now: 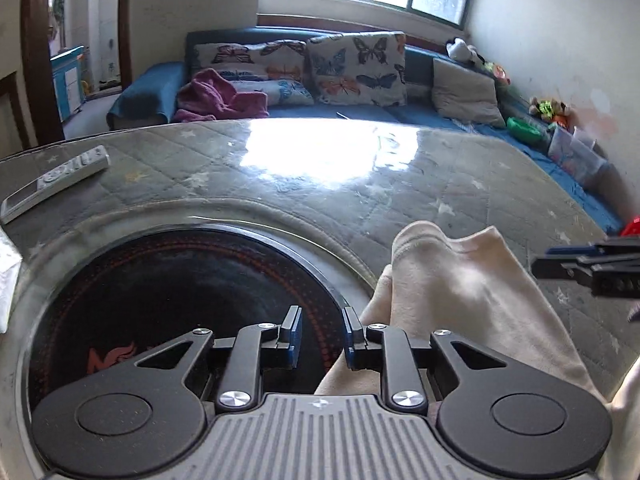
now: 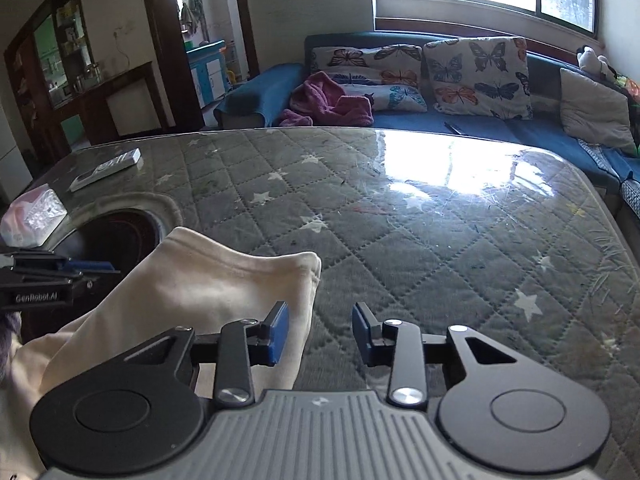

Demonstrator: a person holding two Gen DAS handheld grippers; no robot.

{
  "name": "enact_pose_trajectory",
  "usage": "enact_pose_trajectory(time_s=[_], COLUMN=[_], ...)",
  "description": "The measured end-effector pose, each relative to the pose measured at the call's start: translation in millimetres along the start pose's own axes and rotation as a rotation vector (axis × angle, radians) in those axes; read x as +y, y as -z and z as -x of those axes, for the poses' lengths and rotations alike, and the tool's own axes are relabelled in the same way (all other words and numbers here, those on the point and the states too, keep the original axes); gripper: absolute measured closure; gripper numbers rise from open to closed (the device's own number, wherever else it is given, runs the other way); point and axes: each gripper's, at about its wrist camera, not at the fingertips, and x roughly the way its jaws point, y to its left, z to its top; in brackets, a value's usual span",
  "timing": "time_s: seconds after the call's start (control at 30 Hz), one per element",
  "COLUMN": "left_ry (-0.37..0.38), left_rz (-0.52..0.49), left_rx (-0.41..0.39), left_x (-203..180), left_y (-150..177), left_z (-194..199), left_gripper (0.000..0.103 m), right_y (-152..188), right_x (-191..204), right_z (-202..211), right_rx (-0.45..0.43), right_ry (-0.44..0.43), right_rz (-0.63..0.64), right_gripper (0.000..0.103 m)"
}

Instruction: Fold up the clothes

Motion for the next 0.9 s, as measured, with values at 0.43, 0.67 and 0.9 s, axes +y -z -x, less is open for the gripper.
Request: enact_pose_trajectory(time_s=[0.43,0.67,0.9], left_ry=[0.066,0.022,-0.086], left_rz=[-0.107,-0.109,-0.021], left_rx=[-0.021,-0.112,-0.136], left_x=[-22,-12,29], left_y=[4,3,-1], left_z=[-9,4,8], left_gripper=[0.082,0.094,0.094], right_y=[-6,-4,-10], right_x=[3,16,12], right_z=[-24,-25,-9], right_rx=[0.003,-0.011,-0.078], right_ry=[-0.020,-0.002,0.107], right_rz=[0.006,0.057,0.095], right_gripper=[0.069,0.099,0.099])
